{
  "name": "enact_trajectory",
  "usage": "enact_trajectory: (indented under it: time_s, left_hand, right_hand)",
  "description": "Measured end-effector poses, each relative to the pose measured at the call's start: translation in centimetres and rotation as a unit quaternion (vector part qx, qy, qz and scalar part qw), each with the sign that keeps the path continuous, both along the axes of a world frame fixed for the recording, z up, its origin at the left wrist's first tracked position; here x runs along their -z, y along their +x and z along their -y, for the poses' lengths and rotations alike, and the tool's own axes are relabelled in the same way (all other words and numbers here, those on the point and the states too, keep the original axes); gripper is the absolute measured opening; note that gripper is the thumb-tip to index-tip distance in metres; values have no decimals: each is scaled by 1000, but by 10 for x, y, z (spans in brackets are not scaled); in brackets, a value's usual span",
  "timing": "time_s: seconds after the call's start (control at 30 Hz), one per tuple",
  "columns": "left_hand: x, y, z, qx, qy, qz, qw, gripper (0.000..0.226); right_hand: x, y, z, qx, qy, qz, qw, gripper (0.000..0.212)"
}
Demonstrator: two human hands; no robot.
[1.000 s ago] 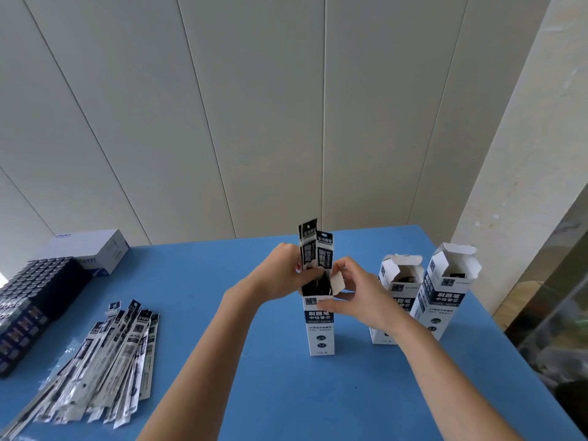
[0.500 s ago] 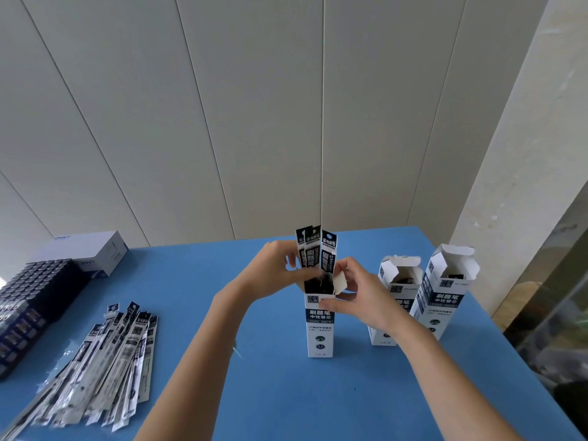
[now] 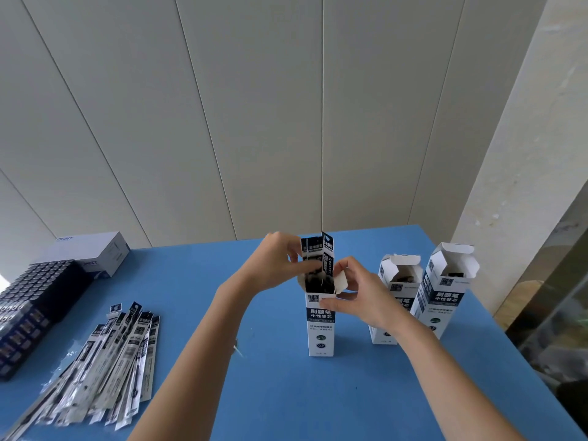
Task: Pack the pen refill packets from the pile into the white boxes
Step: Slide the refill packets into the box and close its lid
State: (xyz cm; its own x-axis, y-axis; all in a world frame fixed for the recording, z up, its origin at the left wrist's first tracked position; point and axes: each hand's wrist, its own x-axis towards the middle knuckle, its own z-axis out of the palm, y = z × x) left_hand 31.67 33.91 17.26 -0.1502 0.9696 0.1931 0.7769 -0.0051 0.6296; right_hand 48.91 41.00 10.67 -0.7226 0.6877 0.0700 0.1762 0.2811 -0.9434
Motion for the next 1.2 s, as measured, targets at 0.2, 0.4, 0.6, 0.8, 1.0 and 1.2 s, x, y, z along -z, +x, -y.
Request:
enact_trajectory:
  time_s: [0.2,0.4,0.6,0.8,1.0,1.2]
  left_hand:
    - [4,5,-3,-23,7,-22,999,22]
    - [13,7,-6,13,-31,-71,997,7]
    - [4,4,1,-8,-3,-67,998,18]
    - [4,6,-2,-5,-33,-135,990,17]
    - [5,15,-7,3,-52,-215,975,18]
    - [3,13,-4,-8,-42,-153,987,13]
  right_hand:
    - [0,-1,1,-1,4,-3,1000,42]
    - [0,0,1,5,0,-7,1000,43]
    - [0,1,1,4,-7,-2,1000,42]
    - [-2,1,1,1,-5,2,1000,41]
    - [-2,1,0,-2,-6,4,1000,41]
    - [-1,2,0,-6,-15,2,1000,42]
